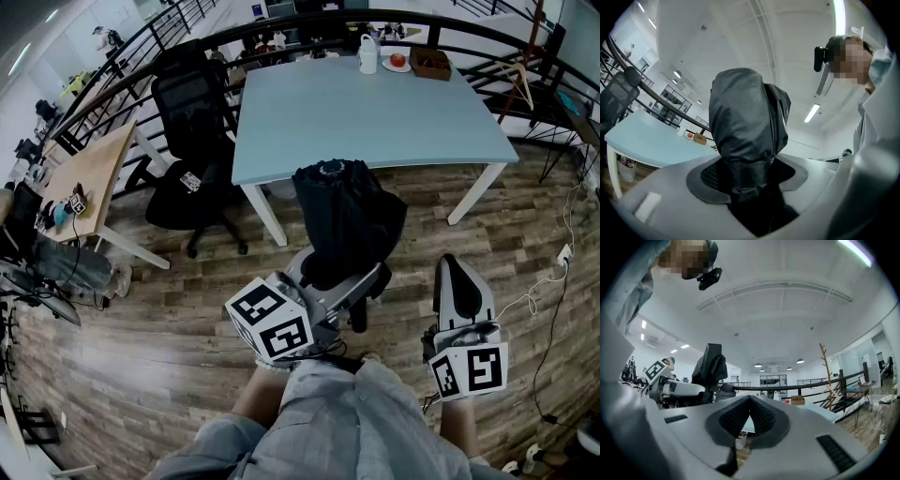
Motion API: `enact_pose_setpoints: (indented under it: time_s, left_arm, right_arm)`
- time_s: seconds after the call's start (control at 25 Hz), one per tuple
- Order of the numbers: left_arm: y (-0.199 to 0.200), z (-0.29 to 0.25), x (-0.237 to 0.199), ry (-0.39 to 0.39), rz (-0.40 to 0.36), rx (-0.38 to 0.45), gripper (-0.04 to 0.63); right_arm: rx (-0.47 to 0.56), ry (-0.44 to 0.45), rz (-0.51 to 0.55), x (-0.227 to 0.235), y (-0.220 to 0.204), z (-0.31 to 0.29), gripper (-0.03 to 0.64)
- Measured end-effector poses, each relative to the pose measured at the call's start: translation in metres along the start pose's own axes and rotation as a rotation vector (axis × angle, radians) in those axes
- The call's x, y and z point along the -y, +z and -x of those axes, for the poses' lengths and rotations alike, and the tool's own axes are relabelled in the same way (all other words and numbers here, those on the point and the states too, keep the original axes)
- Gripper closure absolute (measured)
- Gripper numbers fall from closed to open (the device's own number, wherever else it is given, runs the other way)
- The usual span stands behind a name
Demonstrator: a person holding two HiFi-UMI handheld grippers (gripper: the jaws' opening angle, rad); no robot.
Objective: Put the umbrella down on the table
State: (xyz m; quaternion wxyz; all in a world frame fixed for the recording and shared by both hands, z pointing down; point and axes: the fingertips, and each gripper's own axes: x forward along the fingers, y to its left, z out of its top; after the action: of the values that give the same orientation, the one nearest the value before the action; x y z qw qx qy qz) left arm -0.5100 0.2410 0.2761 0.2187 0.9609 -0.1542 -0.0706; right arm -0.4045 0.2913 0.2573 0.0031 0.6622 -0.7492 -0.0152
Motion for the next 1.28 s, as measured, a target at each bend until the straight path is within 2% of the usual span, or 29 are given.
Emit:
enact_pose_setpoints:
  time_s: [0.28, 0.56, 1.0, 1.28]
  left_arm:
    - [-0.007, -0.007, -0.001, 0.024, -0.038, -0.030, 0.334]
    - [-0.014, -0.014, 0.007, 0.020, -0.044, -0.042, 0.334]
    - [-0.025, -0.046, 0.037, 0.015, -0.028, -0.038, 0.334]
    - [-0.034, -0.076, 0.062, 0.007, -0.044, -0.038, 0.334]
  right_arm:
    - [-0.005, 0.016, -0.004, 0.005, -0.003, -0.002, 0.618]
    - [-0.002, 0.014, -0.032, 0.014, -0.005, 0.005, 0.618]
    - [0.005, -0.008, -0.053, 0.058, -0.005, 0.033, 0.618]
    - [0.008, -0.039, -0.065, 0.098, -0.008, 0.060, 0.618]
